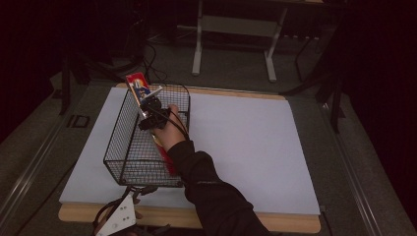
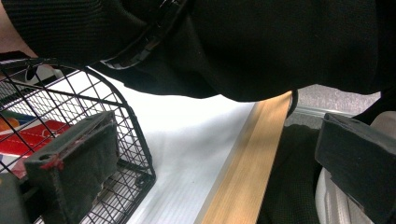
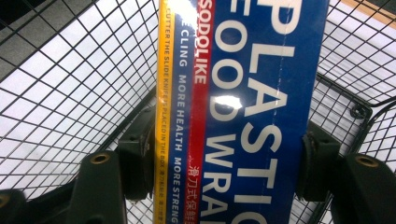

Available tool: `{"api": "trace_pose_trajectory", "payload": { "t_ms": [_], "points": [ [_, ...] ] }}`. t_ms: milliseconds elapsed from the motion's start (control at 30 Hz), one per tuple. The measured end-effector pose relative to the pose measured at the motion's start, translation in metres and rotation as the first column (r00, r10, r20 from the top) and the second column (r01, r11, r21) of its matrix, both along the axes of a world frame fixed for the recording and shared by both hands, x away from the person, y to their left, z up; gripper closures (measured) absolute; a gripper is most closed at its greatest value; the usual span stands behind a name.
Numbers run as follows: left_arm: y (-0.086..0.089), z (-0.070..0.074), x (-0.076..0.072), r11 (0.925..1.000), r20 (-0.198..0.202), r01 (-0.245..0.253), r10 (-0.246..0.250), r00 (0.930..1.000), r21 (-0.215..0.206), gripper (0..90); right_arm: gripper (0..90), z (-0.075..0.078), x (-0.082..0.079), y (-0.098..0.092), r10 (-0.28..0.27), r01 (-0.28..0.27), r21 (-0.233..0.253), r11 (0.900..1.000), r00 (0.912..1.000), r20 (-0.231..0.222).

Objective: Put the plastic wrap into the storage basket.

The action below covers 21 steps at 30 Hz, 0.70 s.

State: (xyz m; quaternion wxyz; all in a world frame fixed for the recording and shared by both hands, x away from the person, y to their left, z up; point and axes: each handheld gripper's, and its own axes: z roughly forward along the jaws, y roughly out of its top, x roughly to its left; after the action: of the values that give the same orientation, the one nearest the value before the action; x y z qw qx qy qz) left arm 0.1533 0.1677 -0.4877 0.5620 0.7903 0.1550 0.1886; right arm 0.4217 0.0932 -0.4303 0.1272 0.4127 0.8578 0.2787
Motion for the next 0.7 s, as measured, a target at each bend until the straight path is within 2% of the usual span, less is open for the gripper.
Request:
{"api": "trace_pose_trajectory", "payload": {
  "t_ms": [300, 433, 600, 700],
  "points": [
    [0.000, 0.000, 0.000, 1.0000, -0.001, 0.002, -0.002, 1.0000, 0.002, 0.2, 35.2, 0.000, 0.001, -0.004, -0.010, 0.010, 0.003, 1.000, 0.9999, 0.008],
    [0.000, 0.000, 0.000, 1.0000, -0.003, 0.000, 0.000, 1.0000, -0.001, 0.2, 29.7, 0.003, 0.000, -0.007, 0.004, -0.004, 0.028, 1.000, 0.9999, 0.016],
    [-0.001, -0.001, 0.000, 1.0000, -0.002, 0.004, -0.004, 1.0000, 0.005, 0.2, 28.3, 0.011, -0.003, -0.011, 0.022, -0.024, 0.046, 0.999, 0.9994, 0.027],
    [-0.001, -0.001, 0.000, 1.0000, -0.004, 0.002, -0.002, 1.0000, 0.003, 0.2, 20.1, 0.013, -0.006, -0.017, 0.054, -0.055, 0.072, 0.996, 0.9983, 0.021]
  ]
}}
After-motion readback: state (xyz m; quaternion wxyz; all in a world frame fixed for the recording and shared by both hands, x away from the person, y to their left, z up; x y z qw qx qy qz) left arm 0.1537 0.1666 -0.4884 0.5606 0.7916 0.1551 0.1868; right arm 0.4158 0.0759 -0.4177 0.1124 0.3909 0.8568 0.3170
